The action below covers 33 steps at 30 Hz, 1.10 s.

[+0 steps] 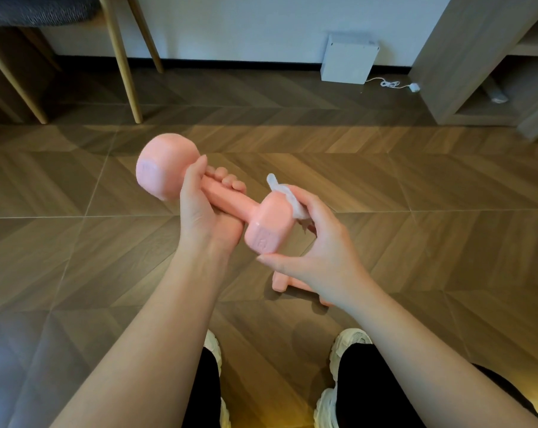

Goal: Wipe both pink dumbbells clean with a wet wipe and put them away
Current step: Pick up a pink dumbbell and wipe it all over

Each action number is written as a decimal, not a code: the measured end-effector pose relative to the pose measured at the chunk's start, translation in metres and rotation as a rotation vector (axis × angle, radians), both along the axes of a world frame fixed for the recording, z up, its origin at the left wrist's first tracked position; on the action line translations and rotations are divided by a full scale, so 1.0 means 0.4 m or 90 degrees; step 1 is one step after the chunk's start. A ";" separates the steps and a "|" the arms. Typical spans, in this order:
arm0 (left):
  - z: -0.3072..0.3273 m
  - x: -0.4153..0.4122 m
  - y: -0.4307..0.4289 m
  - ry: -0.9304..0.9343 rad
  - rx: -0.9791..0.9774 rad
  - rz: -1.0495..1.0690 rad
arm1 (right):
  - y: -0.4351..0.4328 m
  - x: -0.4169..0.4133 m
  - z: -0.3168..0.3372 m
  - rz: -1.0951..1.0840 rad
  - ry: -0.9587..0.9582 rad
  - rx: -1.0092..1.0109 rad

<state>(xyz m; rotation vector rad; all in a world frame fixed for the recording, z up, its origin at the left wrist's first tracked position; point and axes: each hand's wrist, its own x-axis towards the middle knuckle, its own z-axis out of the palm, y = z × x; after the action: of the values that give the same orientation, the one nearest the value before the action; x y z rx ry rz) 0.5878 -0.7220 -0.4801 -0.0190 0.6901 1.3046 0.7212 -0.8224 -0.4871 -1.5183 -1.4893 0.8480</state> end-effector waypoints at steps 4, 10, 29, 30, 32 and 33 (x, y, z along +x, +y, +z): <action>0.011 -0.001 -0.002 0.011 0.057 -0.007 | 0.002 0.004 -0.001 -0.007 0.173 -0.094; 0.021 -0.003 -0.011 -0.002 0.027 -0.034 | -0.021 0.000 0.002 -0.001 0.172 -0.055; 0.011 0.001 -0.016 0.056 0.010 -0.049 | -0.030 0.011 0.035 0.035 0.057 -0.067; 0.012 0.000 -0.015 0.047 0.009 -0.048 | -0.031 0.008 0.035 0.023 0.036 -0.028; 0.012 -0.002 -0.012 0.034 0.001 -0.044 | -0.030 0.008 0.028 0.017 0.037 -0.010; 0.011 -0.003 -0.011 0.035 -0.004 -0.041 | -0.026 0.010 0.030 0.016 0.056 -0.036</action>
<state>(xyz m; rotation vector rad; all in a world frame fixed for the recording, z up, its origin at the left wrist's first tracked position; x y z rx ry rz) 0.5865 -0.7265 -0.4758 0.0330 0.7359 1.2440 0.7252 -0.8329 -0.4751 -1.4861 -1.4339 0.9678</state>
